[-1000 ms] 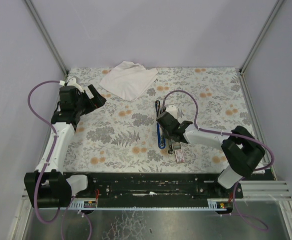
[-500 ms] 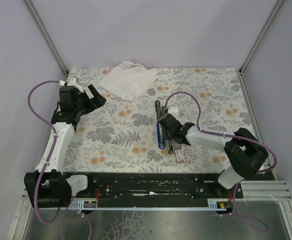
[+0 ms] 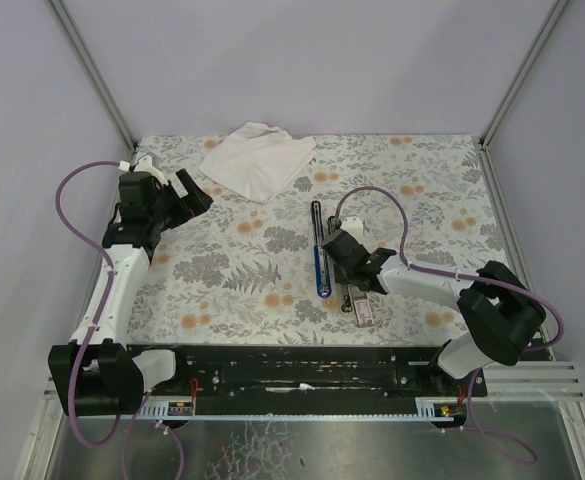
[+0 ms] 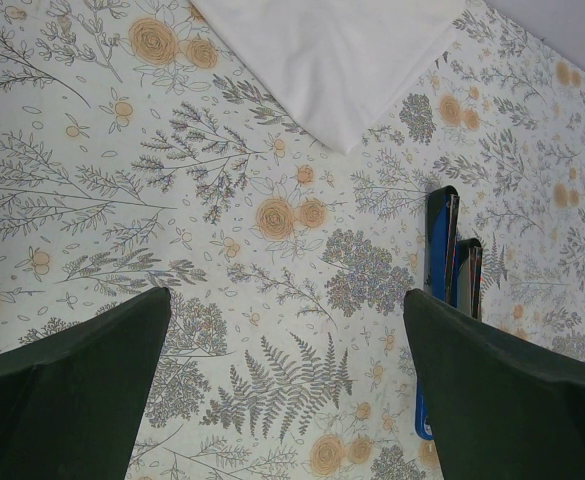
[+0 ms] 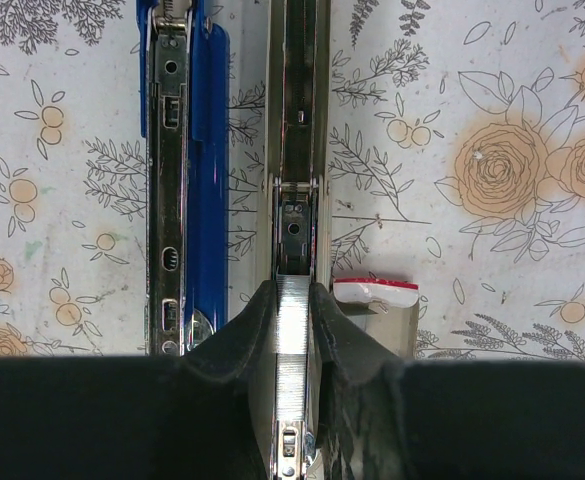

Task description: Load the staples into the stapler

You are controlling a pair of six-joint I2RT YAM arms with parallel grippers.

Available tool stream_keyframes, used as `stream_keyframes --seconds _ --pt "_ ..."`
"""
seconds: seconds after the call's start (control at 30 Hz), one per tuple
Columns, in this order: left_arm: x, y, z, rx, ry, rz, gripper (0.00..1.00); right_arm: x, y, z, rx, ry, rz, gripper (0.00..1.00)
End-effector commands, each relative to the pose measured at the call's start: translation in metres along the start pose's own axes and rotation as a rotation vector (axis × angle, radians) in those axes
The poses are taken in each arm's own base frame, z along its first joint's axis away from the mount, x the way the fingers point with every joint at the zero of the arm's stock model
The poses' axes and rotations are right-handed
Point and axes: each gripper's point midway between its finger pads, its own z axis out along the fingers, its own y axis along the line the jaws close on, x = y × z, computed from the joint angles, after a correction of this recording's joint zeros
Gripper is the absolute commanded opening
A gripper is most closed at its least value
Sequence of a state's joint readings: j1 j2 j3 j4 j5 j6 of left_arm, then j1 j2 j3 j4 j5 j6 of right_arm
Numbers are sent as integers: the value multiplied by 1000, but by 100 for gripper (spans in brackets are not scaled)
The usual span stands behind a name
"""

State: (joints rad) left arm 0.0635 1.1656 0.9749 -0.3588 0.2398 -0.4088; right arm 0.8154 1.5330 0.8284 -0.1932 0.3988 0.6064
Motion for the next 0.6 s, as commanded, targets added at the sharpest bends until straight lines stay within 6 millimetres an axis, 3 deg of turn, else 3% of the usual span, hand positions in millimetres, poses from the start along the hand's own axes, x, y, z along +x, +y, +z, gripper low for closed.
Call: stream_keyframes --seconds 0.0,0.13,0.27,0.57 --pt "-11 -2 -1 19 -46 27 100 10 -8 -7 11 45 5 13" --pt "-11 -2 -1 19 -46 26 100 16 -8 -9 6 72 9 15" --pt "-11 -2 -1 19 -46 26 100 16 -9 -12 9 77 13 25" --pt "-11 -2 -1 17 -48 27 100 -19 -3 -32 -10 16 -10 42"
